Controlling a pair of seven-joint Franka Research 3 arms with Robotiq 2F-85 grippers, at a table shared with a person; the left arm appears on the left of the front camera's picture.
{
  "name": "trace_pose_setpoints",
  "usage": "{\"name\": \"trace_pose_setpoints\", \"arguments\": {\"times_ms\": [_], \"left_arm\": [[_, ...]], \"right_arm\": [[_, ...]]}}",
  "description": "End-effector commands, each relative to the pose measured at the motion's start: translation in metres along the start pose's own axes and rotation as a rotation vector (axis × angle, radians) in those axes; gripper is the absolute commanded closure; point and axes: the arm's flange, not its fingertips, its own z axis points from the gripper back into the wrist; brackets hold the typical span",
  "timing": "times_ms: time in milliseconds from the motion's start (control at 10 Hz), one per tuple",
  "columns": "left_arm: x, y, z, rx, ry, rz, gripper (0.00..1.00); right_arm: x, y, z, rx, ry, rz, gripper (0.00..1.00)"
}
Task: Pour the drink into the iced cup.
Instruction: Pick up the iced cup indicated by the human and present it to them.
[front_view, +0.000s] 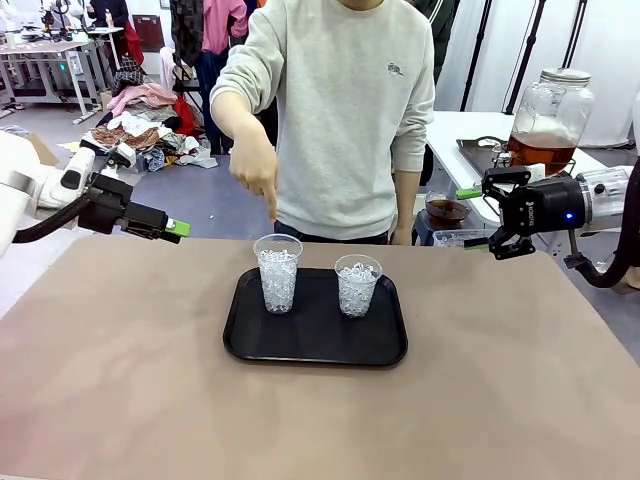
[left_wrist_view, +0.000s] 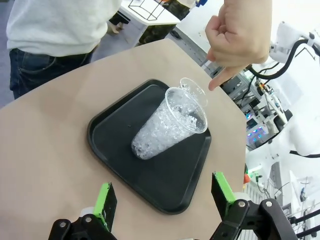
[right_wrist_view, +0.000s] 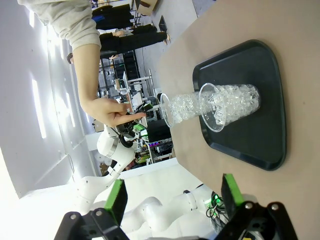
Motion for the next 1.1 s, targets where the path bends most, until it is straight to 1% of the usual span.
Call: {"name": "trace_pose_setpoints", "arguments": {"times_ms": [0,200,600,800,1000], "left_arm": [[-0.009,-0.003,-0.013,0.059,-0.015,-0.155,0.00],[-0.020,-0.005,-0.031,0.064,-0.049,-0.329,0.00],[-0.028,-0.013,-0.064,0.085,-0.134,-0.498,0.00],[-0.036,-0.014,-0.084,0.099,-0.126,-0.555,0.00],[-0.040,-0.015,-0.096,0.078,-0.078,-0.571,0.00]], "right_arm": [[0.000,0.001,0.000,0.000,-0.003,0.002,0.00],[0.000,0.001,0.000,0.000,-0.003,0.002,0.00],[0.000,0.001,0.000,0.000,-0.003,0.002,0.00],[0.000,0.001,0.000,0.000,-0.003,0.002,0.00],[0.000,0.001,0.000,0.000,-0.003,0.002,0.00]]}}
